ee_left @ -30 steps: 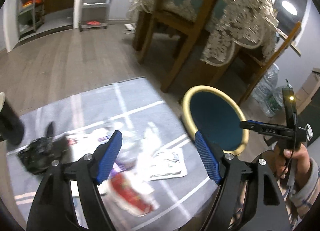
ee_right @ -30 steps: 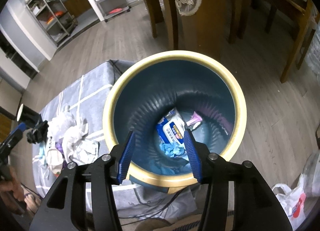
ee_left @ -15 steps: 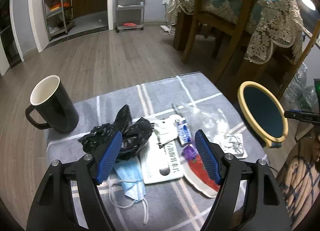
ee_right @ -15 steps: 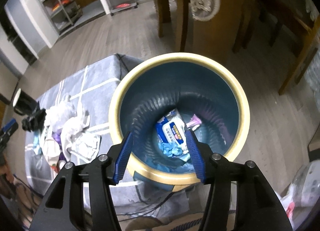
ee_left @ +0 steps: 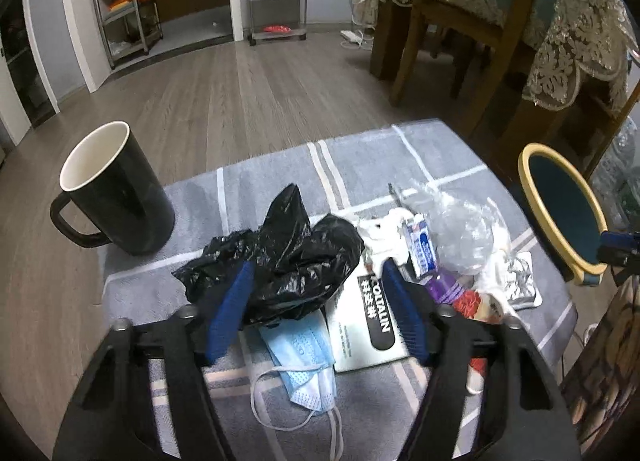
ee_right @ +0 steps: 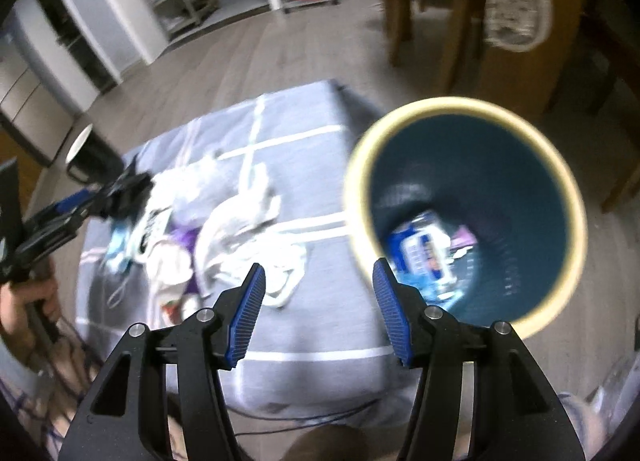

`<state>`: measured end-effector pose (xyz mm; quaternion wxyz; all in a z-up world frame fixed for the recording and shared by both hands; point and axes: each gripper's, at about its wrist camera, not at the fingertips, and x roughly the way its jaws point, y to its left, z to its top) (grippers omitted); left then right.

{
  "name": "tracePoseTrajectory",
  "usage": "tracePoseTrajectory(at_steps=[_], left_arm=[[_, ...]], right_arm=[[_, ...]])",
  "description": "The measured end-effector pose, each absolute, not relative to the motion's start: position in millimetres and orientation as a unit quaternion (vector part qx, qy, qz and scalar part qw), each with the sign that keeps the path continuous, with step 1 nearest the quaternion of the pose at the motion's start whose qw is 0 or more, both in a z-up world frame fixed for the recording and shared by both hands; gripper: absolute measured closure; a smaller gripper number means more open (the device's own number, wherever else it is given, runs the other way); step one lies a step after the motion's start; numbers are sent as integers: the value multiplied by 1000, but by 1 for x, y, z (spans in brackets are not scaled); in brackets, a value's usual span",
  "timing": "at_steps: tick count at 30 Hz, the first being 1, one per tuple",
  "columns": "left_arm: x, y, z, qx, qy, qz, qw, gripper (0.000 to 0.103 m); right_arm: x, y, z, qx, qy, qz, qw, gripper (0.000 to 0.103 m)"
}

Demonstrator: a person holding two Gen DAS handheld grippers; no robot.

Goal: Collect trash
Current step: 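Grasp the black plastic bag with the left tool while the right tool grasps the red-white cup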

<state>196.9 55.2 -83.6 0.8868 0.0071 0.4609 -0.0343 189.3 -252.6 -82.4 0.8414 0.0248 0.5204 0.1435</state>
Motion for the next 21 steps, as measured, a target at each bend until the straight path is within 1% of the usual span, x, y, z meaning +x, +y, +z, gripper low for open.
tracePoseTrajectory(at_steps=[2,3,5,6,12,21], left_arm=[[197,57,-87,7,468,-32,883,65],[196,58,-88,5,470,-30,882,79],[195,59,-87,3,467,-30,884,86],[194,59,-85,5,464,-31,885,91],[187,59,-72,-1,439,-32,898,94],[181,76,-53,-51,397,-30,916,94]], right_arm=[[185,-236,-86,16,524,158,837,46],[183,-225,-88,11,525,169,834,46],[179,-208,-90,5,527,184,830,46],[177,-203,-91,2,527,189,829,46],[173,-173,-97,-11,525,215,824,46],[174,-145,-101,-23,521,239,820,46]])
